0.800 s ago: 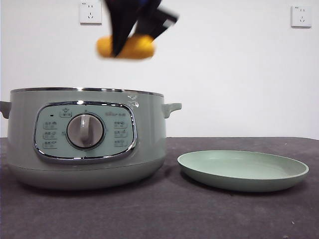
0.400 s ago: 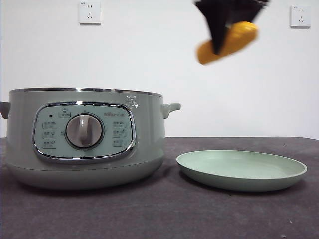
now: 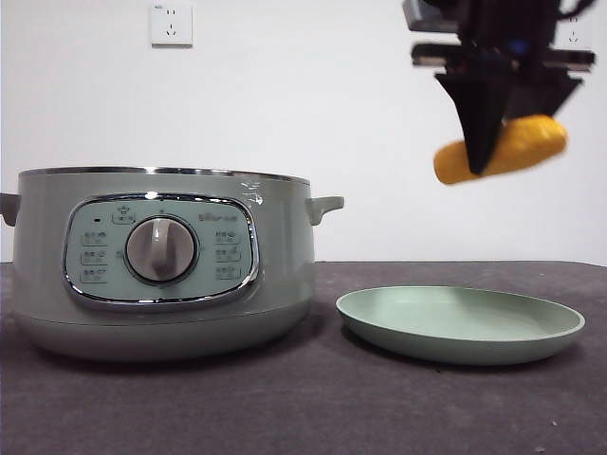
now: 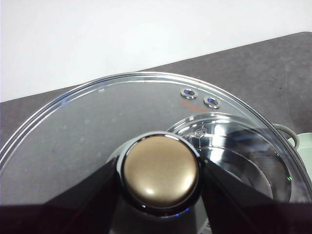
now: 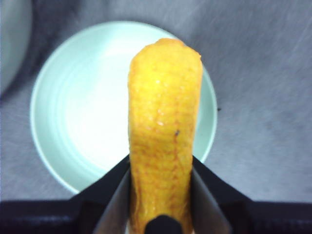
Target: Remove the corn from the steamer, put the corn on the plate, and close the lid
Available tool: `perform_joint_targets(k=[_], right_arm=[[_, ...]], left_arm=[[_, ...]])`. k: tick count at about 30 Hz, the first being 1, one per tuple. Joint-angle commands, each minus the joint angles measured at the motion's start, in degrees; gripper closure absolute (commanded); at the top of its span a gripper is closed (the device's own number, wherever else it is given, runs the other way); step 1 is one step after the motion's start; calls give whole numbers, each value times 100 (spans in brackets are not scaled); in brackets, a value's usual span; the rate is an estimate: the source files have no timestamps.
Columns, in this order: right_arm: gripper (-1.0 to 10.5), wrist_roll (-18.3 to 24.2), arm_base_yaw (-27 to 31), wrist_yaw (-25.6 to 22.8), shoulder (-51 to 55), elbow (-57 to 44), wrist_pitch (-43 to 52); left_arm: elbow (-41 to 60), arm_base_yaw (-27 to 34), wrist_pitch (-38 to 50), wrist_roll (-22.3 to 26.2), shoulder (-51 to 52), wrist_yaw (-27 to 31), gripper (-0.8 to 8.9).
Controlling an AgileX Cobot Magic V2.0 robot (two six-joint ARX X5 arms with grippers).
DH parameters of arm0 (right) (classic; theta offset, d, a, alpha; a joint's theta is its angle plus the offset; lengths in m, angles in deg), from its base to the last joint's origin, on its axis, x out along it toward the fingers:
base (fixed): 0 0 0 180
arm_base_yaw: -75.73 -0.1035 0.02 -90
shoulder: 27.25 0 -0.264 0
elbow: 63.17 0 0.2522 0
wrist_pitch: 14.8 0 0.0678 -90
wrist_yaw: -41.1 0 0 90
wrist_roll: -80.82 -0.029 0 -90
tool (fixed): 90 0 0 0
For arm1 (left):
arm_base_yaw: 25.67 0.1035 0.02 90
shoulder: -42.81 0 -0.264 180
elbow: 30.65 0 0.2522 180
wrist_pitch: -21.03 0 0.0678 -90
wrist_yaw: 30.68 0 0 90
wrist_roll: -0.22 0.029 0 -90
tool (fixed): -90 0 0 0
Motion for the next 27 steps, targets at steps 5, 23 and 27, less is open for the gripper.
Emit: perform_joint_targets(k=[5, 23, 27], right_arm=[[959, -118, -2, 20, 157, -1589, 1753], [814, -101, -2, 603, -859, -1982, 3038], [632, -155, -2, 590, -859, -1982, 3071]], left_arm=[[-83, 0, 413, -79, -116, -160, 822], [-83, -2, 710, -76, -896, -588, 822], [-83, -2, 813, -76, -994, -743, 822]])
